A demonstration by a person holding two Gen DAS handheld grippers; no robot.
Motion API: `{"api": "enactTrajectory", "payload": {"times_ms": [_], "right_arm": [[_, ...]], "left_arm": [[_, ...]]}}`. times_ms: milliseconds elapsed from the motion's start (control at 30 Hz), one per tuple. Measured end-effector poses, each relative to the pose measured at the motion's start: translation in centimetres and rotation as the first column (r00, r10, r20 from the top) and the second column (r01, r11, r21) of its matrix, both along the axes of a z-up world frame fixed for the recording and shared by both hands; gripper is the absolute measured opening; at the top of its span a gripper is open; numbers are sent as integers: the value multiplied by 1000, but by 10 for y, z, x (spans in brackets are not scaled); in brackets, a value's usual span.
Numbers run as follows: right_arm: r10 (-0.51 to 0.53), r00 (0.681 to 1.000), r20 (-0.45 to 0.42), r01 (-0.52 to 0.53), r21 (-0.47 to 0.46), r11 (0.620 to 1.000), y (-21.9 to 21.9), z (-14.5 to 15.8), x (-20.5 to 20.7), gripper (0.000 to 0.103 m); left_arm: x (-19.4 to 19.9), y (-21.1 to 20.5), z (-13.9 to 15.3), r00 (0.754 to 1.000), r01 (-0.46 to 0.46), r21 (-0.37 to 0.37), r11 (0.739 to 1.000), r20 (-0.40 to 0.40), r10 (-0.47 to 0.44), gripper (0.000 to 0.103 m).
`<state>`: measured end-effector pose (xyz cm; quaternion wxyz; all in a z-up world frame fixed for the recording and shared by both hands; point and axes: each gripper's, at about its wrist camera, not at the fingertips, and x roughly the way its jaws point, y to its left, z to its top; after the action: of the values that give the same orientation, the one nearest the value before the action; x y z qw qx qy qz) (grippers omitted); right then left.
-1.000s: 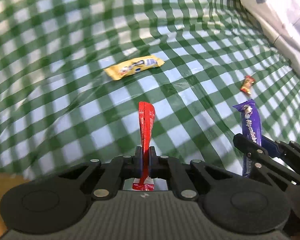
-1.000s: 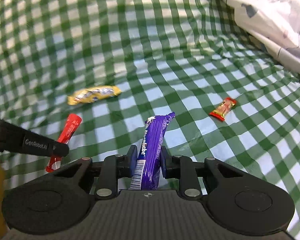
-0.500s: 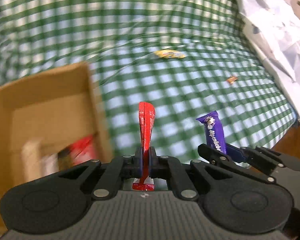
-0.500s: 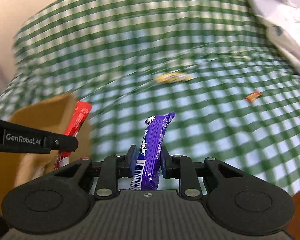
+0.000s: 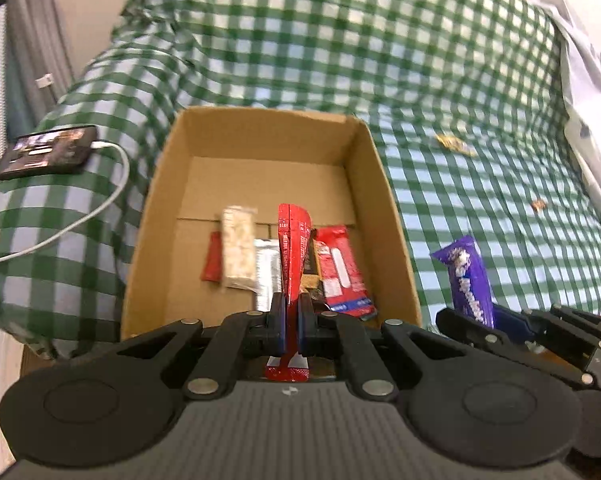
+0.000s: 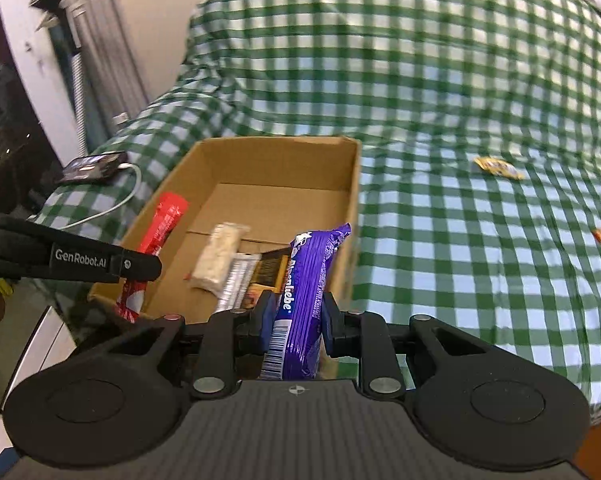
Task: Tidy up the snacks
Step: 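Carry the red bar and purple bar over the box with both grippers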
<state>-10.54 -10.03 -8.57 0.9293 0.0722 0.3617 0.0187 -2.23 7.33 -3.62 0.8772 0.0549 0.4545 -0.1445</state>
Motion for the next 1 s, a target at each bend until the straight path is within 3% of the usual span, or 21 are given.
{"api": "enactTrajectory", "payload": {"times_ms": [333,1000], "right_arm": [[27,1000,-2,-27,-66,997,22,10,7,25],[57,997,-48,-60,-73,995,20,-13,93,25]], "left_arm": [[11,22,10,999,-38,-53,998,30,40,5],[92,24,-22,997,-77,-12,997,-23,77,5]]}}
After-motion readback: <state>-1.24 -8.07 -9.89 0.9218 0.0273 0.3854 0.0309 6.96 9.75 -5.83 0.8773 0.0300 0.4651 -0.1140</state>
